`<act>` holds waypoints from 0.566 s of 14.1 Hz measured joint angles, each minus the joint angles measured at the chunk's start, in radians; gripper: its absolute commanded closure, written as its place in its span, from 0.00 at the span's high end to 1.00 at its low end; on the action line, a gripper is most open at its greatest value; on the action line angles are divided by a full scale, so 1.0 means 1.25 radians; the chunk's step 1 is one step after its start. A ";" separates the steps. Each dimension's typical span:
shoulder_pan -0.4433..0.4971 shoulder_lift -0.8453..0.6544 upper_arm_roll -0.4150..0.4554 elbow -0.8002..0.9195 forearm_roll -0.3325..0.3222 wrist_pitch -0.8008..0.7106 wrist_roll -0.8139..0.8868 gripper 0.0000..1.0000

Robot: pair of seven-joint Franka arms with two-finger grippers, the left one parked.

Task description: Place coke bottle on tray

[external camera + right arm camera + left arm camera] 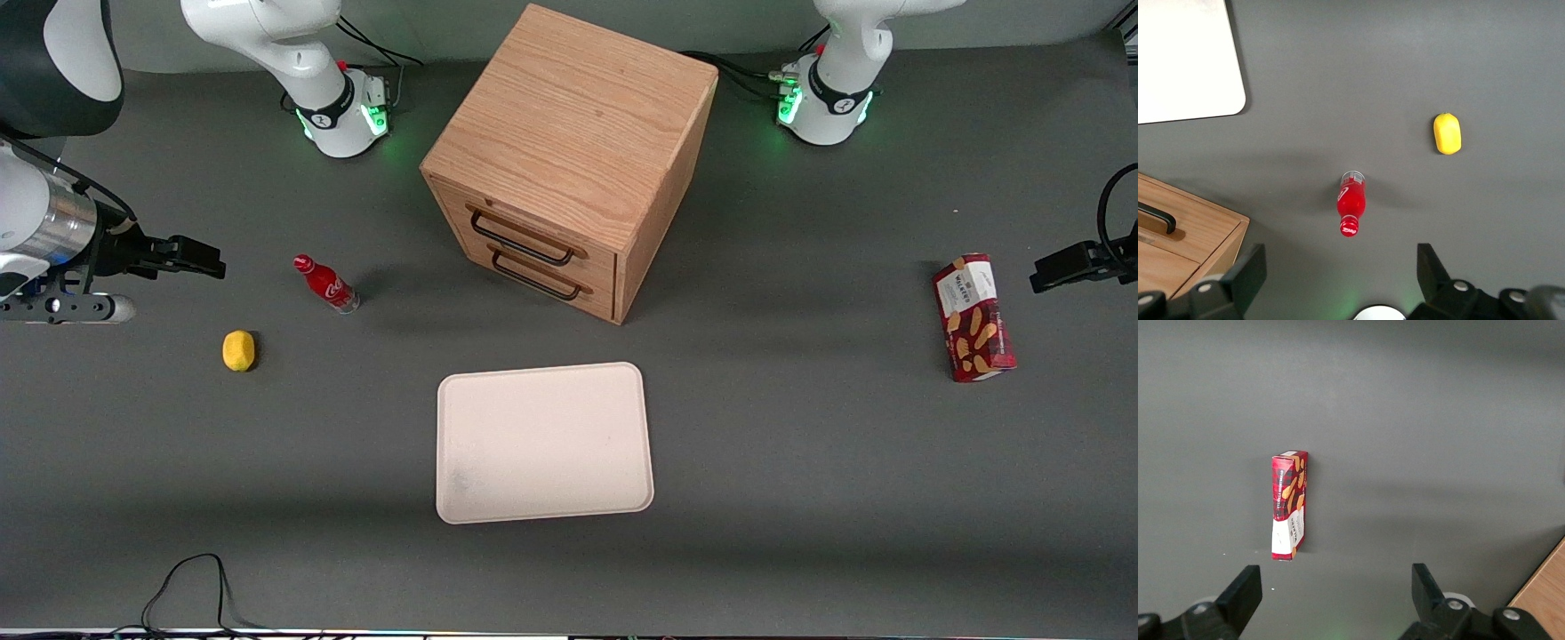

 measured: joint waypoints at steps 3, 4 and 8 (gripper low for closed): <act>0.000 0.000 0.004 0.000 0.000 0.000 0.000 1.00; 0.000 0.000 0.005 0.000 0.000 0.000 0.000 1.00; 0.000 0.000 0.006 0.009 0.000 -0.018 0.000 1.00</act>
